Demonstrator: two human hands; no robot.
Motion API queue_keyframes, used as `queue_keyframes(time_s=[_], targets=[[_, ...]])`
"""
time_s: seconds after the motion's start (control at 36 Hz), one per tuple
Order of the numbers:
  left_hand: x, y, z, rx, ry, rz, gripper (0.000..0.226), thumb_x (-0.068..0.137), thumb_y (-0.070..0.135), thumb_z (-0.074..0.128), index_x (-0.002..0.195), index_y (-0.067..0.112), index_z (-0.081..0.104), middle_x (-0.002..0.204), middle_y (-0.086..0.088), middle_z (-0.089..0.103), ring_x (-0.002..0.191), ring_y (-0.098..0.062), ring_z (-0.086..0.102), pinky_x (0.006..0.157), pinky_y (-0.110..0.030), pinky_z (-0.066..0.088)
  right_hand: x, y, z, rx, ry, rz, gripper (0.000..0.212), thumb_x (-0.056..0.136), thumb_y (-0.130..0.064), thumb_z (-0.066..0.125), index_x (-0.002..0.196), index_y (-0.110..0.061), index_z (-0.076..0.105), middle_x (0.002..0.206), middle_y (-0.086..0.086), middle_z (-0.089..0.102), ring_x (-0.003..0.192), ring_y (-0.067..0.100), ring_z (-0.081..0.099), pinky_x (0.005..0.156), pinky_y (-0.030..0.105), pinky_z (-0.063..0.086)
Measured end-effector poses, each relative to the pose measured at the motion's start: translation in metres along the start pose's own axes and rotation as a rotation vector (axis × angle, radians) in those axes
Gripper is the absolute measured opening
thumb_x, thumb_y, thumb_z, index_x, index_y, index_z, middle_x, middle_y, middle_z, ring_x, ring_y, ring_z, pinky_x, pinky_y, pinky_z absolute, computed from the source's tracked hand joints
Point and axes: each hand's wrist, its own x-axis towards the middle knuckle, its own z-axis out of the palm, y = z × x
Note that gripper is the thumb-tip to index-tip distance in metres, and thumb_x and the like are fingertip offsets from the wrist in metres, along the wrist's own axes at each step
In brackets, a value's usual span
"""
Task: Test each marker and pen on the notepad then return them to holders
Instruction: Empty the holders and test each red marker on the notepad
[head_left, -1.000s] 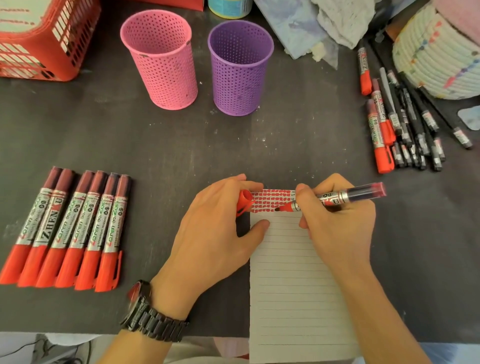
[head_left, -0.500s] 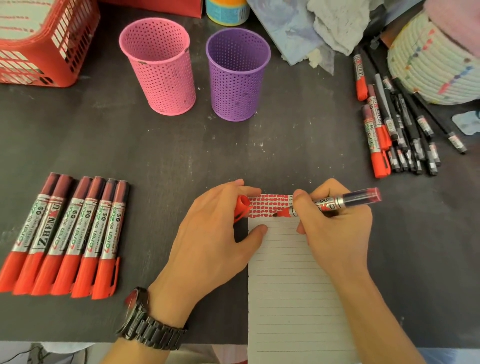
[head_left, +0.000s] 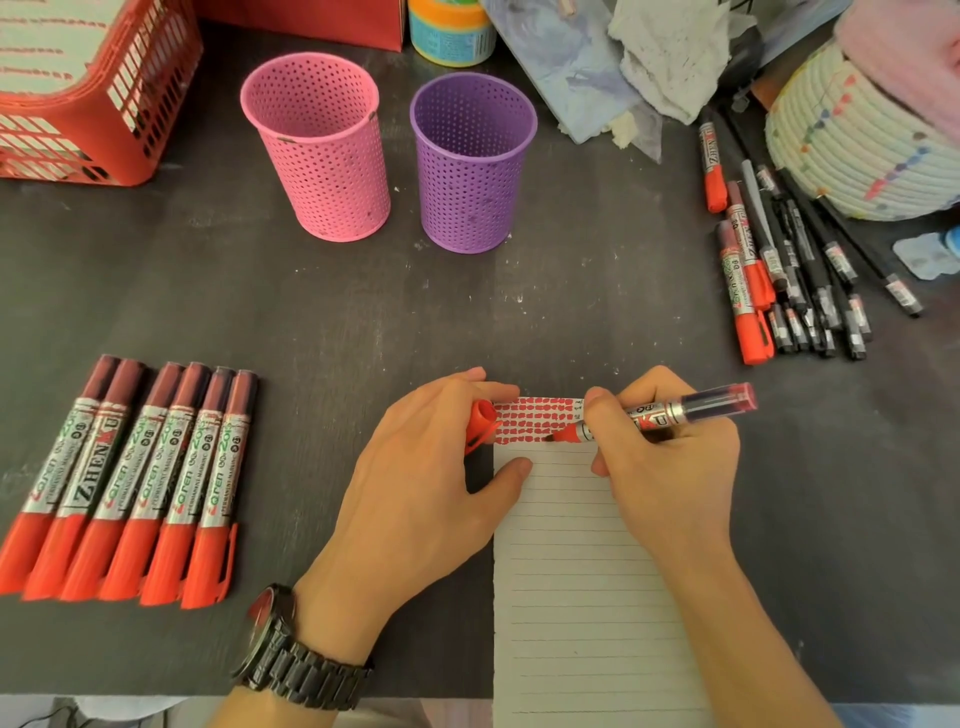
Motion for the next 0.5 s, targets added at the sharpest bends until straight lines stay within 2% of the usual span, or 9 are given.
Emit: queue_keyframes(time_s=[0.14, 0.5], targets=[[0.0003, -0.0003, 0.0014, 0.005, 0.000, -0.008, 0.056, 0.075, 0.066, 0.057, 0.127, 0.053, 0.040, 0.138, 0.030, 0.042, 0.118, 0.014, 0.028, 0.092, -0.007, 0.015, 0.0000, 0.0000, 0.0000, 0.012, -0.001, -0.005, 0.026, 0.089, -0.013, 0.070, 0.066, -0.009, 0.058, 0.050, 0.000, 0.062, 0.042, 0.007, 0.057, 0.045, 0.015, 0.045], [0.0005, -0.0005, 0.0025, 0.005, 0.014, 0.003, 0.056, 0.075, 0.065, 0.058, 0.127, 0.053, 0.040, 0.139, 0.028, 0.045, 0.116, 0.016, 0.025, 0.092, -0.008, 0.014, -0.0013, 0.0008, 0.0002, 0.004, -0.004, -0.028, 0.026, 0.088, -0.013, 0.070, 0.065, -0.014, 0.059, 0.050, -0.002, 0.062, 0.042, 0.006, 0.059, 0.045, 0.016, 0.046]])
